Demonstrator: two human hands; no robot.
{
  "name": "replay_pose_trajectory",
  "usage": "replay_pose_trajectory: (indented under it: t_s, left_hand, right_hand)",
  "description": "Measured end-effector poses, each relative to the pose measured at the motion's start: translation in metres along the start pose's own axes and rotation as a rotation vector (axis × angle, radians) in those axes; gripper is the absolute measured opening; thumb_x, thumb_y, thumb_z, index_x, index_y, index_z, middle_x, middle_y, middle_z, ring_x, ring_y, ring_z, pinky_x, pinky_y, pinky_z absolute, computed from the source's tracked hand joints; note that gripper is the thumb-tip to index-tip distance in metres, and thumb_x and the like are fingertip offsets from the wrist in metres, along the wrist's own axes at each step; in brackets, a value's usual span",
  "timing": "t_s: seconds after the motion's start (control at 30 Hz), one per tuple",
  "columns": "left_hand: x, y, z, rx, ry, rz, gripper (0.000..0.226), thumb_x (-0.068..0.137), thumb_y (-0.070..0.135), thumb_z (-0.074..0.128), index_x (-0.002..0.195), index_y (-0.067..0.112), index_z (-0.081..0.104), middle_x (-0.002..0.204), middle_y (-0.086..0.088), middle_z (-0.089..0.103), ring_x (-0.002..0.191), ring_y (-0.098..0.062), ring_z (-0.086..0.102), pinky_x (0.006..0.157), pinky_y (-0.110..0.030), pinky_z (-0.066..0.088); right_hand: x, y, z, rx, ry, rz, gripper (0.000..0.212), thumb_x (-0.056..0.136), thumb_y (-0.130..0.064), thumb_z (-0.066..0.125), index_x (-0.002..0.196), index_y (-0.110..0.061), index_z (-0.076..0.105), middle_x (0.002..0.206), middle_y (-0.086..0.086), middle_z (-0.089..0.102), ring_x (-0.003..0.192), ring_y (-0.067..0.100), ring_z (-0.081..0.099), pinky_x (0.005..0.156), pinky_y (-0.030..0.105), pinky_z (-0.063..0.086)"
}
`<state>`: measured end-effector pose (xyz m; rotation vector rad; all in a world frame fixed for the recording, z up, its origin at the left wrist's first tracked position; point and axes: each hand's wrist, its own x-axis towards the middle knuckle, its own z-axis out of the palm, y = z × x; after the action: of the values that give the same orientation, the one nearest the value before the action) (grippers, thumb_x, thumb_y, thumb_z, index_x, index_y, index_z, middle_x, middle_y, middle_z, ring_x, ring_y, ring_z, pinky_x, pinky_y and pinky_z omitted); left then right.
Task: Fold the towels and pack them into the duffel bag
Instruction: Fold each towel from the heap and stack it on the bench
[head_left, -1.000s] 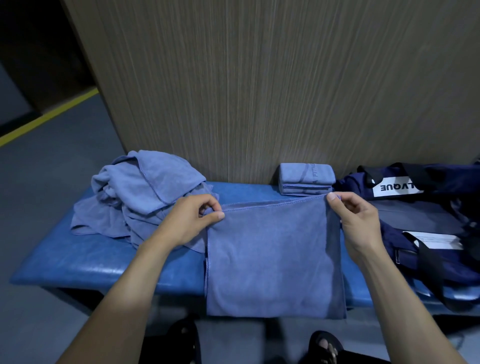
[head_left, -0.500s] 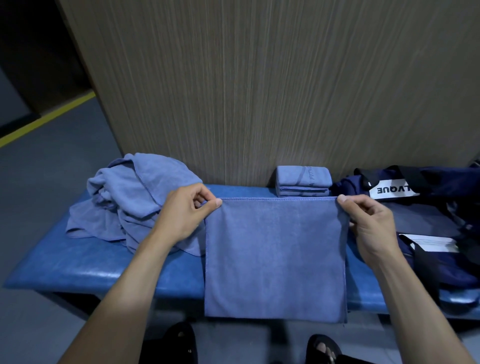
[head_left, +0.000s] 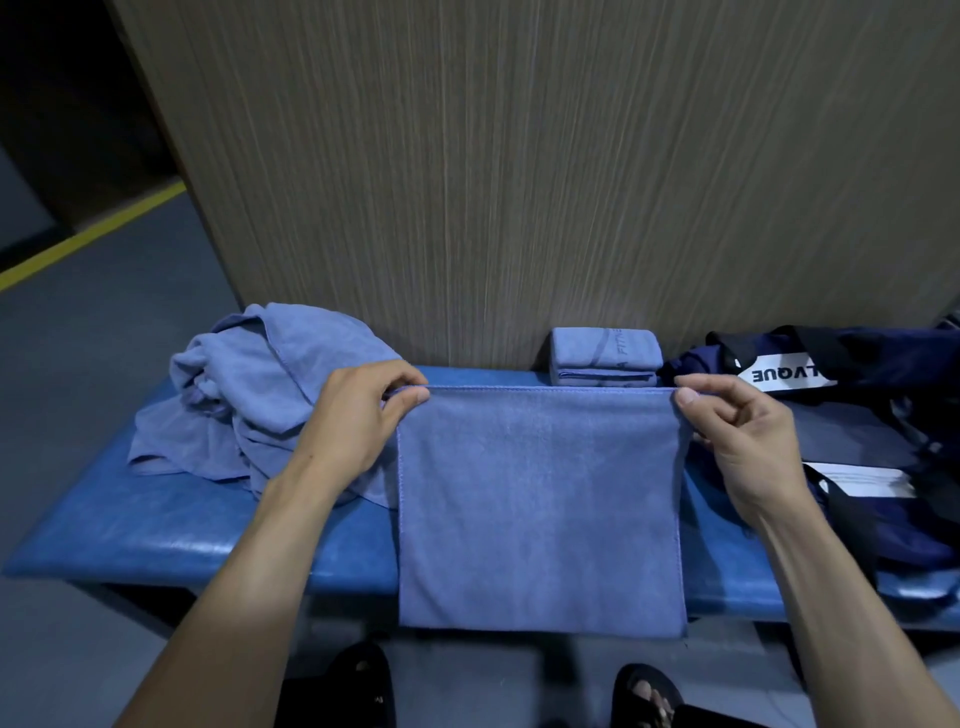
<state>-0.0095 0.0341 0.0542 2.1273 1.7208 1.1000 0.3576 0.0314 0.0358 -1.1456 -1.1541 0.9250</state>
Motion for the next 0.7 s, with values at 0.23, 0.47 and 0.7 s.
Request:
replay_pose_trajectory:
  t_s: [0.23,0.47,0.7]
  left_hand:
    - [-0.002,0.013,-0.019,-0.741,-0.147,-0.208,0.014,0.095,0.002,0.063,0.102,0.011,0.072,0.096,-0.007,0.074,0.088,-0.010,0.067,0.082,-0.020,0.055]
    - [-0.002,0.004,-0.015,-0.282,0.035,-0.129,0.014,0.089,0.018,0.077,0.086,0.031,0.074,0.077,0.009,0.072,0.070,-0.009,0.063,0.066,-0.014,0.047]
    - [-0.002,0.008,-0.011,-0.281,0.083,-0.128,0.013,0.093,0.021,0.072,0.084,0.028,0.065,0.066,0.007,0.066,0.046,-0.013,0.057,0.053,-0.024,0.046]
  right_hand:
    - [0.006,-0.022,-0.018,0.068,-0.126,0.034,0.030,0.068,-0.035,0.084,0.091,-0.017,0.078,0.068,-0.006,0.072,0.060,0.001,0.058,0.057,0.012,0.046]
    - [0.003,-0.027,-0.028,-0.375,-0.297,0.067,0.064,0.053,-0.070,0.087,0.094,-0.022,0.079,0.081,0.007,0.077,0.071,0.009,0.066,0.070,0.021,0.056]
    - [0.012,-0.035,-0.016,-0.744,-0.139,-0.094,0.016,0.090,-0.013,0.075,0.077,-0.020,0.069,0.067,-0.007,0.071,0.055,0.003,0.060,0.061,0.019,0.048]
